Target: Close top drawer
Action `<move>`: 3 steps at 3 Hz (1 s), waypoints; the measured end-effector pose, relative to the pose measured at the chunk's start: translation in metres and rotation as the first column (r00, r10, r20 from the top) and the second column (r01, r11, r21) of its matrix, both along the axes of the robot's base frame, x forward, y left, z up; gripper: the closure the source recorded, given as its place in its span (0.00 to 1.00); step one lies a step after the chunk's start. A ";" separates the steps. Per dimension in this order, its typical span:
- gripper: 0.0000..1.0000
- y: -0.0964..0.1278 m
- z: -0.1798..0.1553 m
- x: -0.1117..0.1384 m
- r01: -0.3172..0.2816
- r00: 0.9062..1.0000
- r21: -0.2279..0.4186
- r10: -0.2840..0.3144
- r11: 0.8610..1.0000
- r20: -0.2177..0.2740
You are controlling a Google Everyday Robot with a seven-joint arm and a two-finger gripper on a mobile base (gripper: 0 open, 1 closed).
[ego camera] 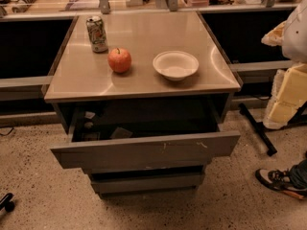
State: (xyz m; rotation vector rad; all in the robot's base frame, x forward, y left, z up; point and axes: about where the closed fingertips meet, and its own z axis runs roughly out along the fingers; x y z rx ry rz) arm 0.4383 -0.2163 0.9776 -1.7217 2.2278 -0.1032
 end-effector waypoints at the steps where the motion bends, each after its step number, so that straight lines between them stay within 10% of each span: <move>1: 0.00 0.000 0.000 0.000 0.000 1.000 0.000 0.000 1.000 0.000; 3: 0.43 0.027 -0.049 -0.015 0.003 0.999 0.089 0.000 0.996 -0.043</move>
Offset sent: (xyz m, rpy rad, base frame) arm -0.0071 0.0088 -0.0326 0.0490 0.0546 -0.0129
